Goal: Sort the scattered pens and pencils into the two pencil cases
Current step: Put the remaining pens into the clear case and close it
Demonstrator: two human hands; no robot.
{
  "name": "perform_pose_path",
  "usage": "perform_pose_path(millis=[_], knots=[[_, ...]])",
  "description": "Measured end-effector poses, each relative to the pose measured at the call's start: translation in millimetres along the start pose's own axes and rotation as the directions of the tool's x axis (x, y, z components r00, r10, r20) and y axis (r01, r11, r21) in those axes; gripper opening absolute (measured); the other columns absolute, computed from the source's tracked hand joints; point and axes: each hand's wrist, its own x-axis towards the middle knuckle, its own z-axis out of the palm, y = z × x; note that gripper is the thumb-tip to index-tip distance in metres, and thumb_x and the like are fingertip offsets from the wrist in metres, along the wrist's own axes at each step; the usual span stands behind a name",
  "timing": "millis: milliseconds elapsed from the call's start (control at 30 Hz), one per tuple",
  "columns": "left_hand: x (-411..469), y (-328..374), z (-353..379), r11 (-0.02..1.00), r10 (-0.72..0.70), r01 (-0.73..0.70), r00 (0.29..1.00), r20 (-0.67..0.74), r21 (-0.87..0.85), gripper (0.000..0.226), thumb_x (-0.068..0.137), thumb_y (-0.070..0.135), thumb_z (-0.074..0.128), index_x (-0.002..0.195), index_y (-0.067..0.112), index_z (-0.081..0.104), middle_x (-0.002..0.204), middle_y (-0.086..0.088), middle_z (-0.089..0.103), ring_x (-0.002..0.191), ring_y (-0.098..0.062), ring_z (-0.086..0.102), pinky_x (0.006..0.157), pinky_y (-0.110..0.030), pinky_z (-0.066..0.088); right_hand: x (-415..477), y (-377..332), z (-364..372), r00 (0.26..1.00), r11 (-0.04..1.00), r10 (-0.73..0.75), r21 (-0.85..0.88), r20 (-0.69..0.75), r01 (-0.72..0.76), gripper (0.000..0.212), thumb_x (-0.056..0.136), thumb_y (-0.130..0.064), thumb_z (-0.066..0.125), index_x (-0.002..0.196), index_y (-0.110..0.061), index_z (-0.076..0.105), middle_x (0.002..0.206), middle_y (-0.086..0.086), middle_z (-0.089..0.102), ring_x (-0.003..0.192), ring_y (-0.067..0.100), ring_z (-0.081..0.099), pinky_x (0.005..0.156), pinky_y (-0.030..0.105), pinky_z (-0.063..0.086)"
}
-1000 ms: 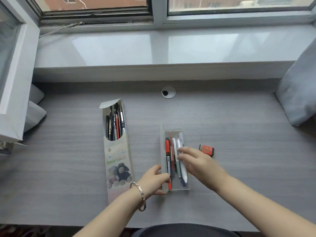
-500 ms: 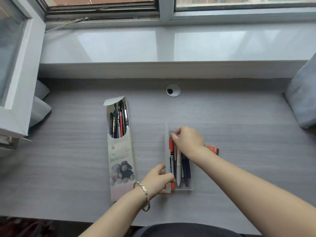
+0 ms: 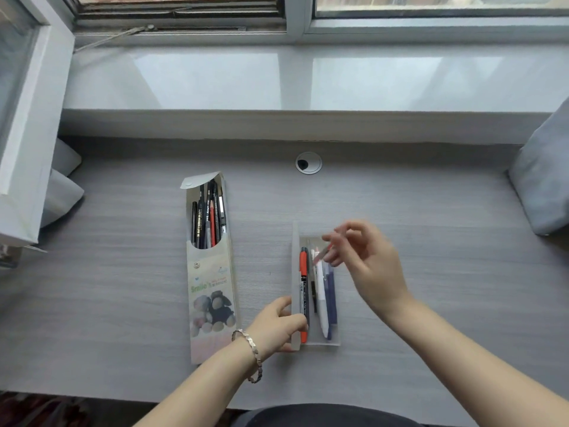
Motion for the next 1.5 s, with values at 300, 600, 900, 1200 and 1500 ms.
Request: perform_pose_path(millis=[300,600,900,1200,1500], knots=[[4,-4,-1,0.996,0.04,-0.041,0.999,-0.022,-0.079,0.038,0.08,-0.002,0.047,0.109,0.021,0.057,0.095,-0.004,0.062,0.095,-0.02,0.06,0.087,-0.044,0.054,-47,83,-1,0.748,0.601,-0.264,-0.502,0.609,0.622,0.035,0.097,-0.036,0.03,0.095,-0.018,0.06,0.109,0.003,0.069,0.089,0.013,0.052,0.082,0.02,0.042],[0,-2,1,0.995,0.041,-0.043,0.999,-0.028,-0.093,0.035,0.08,-0.004,0.046,0.097,0.024,0.058,0.088,0.001,0.063,0.085,-0.014,0.06,0.085,-0.042,0.054,-44,90,2,0.656,0.469,-0.231,-0.508,0.718,0.722,0.017,0.086,-0.027,0.05,0.097,-0.024,0.063,0.111,-0.008,0.066,0.096,0.01,0.045,0.078,0.019,0.047],[-1,1,1,0.999,0.019,-0.021,0.999,-0.042,-0.048,0.043,0.08,0.002,0.049,0.123,0.006,0.05,0.079,0.002,0.054,0.08,-0.015,0.052,0.089,-0.046,0.053,0,72,16,0.981,0.633,-0.133,-0.749,0.145,0.196,0.024,0.088,-0.02,0.048,0.095,-0.008,0.067,0.092,0.009,0.065,0.093,0.023,0.054,0.077,0.042,0.051],[-4,5,4,1.0,0.02,-0.022,0.997,-0.081,-0.018,0.075,0.066,0.013,0.053,0.136,-0.005,0.03,0.102,-0.018,0.057,0.062,-0.011,0.045,0.088,-0.048,0.054,62,41,54,0.881,0.319,0.447,-0.893,-0.155,-0.318,0.016,0.088,-0.018,0.05,0.095,-0.01,0.062,0.108,0.011,0.067,0.102,0.029,0.06,0.075,0.029,0.038],[-2,4,5,1.0,0.0,-0.001,0.993,-0.116,-0.004,0.06,0.082,0.003,0.049,0.137,-0.006,0.026,0.141,-0.031,0.033,0.073,-0.019,0.057,0.091,-0.049,0.052,62,29,46,0.853,0.617,0.493,-0.623,-0.17,-0.481,0.026,0.081,-0.021,0.05,0.057,-0.012,0.045,0.064,0.005,0.054,0.069,0.028,0.051,0.055,0.025,0.035]])
